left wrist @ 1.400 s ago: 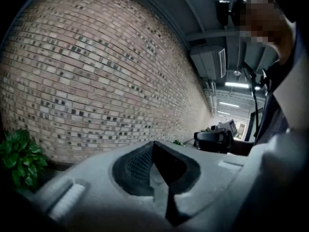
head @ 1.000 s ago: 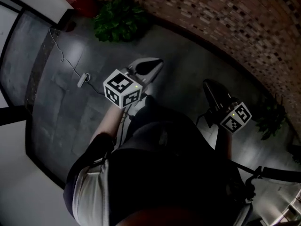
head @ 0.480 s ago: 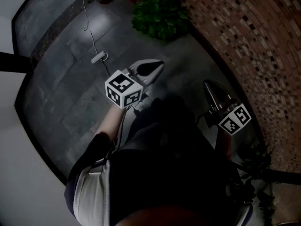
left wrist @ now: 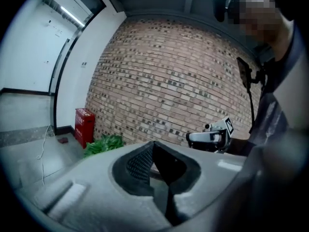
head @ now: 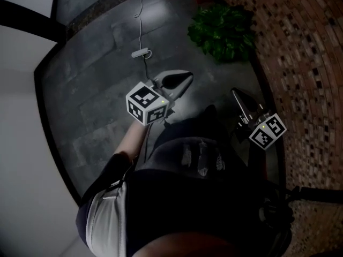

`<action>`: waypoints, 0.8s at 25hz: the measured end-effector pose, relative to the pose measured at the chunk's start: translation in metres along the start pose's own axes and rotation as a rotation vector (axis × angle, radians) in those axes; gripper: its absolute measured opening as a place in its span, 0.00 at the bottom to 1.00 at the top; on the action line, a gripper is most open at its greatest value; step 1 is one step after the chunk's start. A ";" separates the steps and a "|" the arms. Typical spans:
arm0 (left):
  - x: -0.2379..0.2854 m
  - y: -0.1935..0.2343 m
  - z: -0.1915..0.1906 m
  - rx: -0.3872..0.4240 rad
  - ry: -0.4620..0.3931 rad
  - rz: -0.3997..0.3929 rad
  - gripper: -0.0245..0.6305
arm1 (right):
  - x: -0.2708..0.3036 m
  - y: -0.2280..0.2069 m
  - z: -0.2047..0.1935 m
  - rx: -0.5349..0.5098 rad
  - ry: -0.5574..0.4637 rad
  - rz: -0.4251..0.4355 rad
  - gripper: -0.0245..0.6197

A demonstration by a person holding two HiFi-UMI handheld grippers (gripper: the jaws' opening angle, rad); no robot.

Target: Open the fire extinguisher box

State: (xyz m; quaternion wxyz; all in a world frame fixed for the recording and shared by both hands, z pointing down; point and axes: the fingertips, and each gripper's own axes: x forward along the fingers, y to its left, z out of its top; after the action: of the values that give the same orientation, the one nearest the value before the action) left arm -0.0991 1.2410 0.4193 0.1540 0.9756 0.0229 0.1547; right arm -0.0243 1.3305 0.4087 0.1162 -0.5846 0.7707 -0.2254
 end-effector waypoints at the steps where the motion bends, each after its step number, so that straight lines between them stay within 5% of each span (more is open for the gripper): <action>1: 0.009 0.002 0.005 0.001 -0.003 0.015 0.03 | 0.005 -0.010 0.005 -0.001 0.014 0.028 0.04; 12: 0.053 0.044 0.041 -0.038 -0.034 0.298 0.03 | 0.059 -0.085 0.040 -0.027 0.171 0.326 0.04; 20: 0.029 0.077 0.044 -0.014 -0.030 0.401 0.03 | 0.101 -0.080 0.049 -0.059 0.169 0.392 0.04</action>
State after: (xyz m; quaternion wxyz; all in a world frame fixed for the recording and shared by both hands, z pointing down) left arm -0.0586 1.1576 0.4115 0.1271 0.9617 -0.1752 0.1680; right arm 0.0360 1.2068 0.4131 0.0755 -0.4056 0.8829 -0.2241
